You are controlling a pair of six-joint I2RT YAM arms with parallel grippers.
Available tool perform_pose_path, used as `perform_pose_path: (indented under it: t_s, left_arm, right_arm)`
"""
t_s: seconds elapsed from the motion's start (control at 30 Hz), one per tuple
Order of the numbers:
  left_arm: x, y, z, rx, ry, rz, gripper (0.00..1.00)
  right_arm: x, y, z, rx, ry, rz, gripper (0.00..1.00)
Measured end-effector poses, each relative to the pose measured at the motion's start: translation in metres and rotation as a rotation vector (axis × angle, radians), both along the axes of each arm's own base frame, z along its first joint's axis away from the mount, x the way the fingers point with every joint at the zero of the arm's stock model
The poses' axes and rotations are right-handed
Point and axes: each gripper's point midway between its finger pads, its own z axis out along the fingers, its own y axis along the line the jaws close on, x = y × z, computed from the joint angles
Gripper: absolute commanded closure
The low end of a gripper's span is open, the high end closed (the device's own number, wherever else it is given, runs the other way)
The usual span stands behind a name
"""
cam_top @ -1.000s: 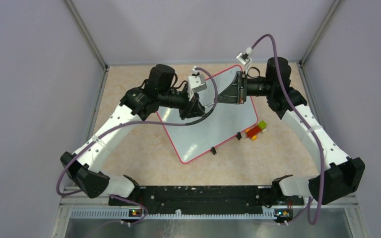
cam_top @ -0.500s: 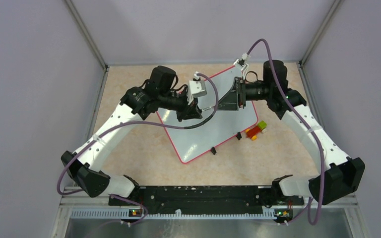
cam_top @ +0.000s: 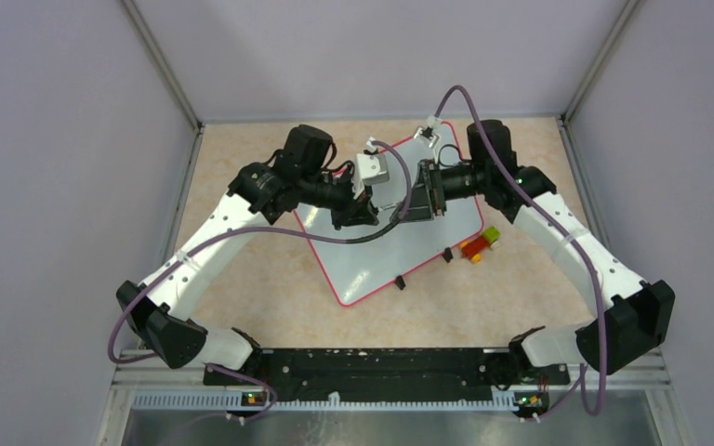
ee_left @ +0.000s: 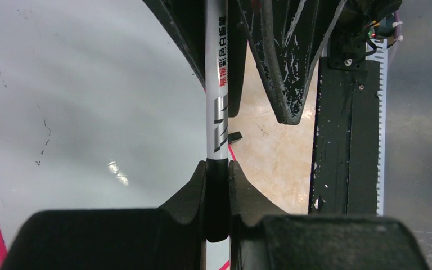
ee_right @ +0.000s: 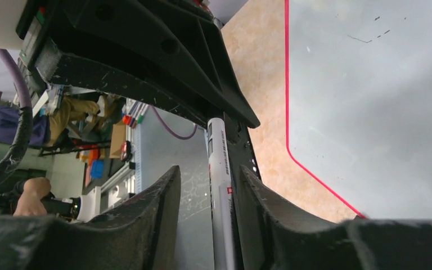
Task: Write a sentence on the whiteboard
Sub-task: Pass from the right arm to the left, then open the pen cap of the whiteboard marker.
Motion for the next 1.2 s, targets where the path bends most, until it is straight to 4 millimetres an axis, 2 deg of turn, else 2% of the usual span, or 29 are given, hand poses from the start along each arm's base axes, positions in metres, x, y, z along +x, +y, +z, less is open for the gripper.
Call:
perform_pose_path:
  t_s: [0.07,0.3,0.4,0.67,0.8,1.2]
  left_arm:
    - [-0.001,0.000,0.000,0.001,0.002,-0.002,1.00]
    - [-0.002,-0.001,0.000,0.001,0.000,-0.010,1.00]
    - [-0.003,-0.001,-0.001,0.002,-0.001,-0.013,1.00]
    - [-0.005,-0.001,-0.004,0.011,0.006,-0.019,1.00]
    - [-0.007,0.000,-0.006,0.017,0.013,-0.021,1.00]
    - [-0.007,-0.002,-0.009,0.025,0.033,-0.024,1.00]
  right_arm:
    - [0.000,0.001,0.000,-0.001,0.000,0.000,0.51]
    - [0.002,0.002,0.006,0.008,-0.008,-0.002,0.44]
    - [0.002,0.002,0.007,0.010,-0.014,-0.003,0.43]
    - [0.005,0.003,0.012,0.020,-0.025,-0.005,0.54]
    - [0.006,0.004,0.014,0.028,-0.029,-0.008,0.63]
    - [0.011,0.004,0.010,0.013,-0.038,-0.029,0.71]
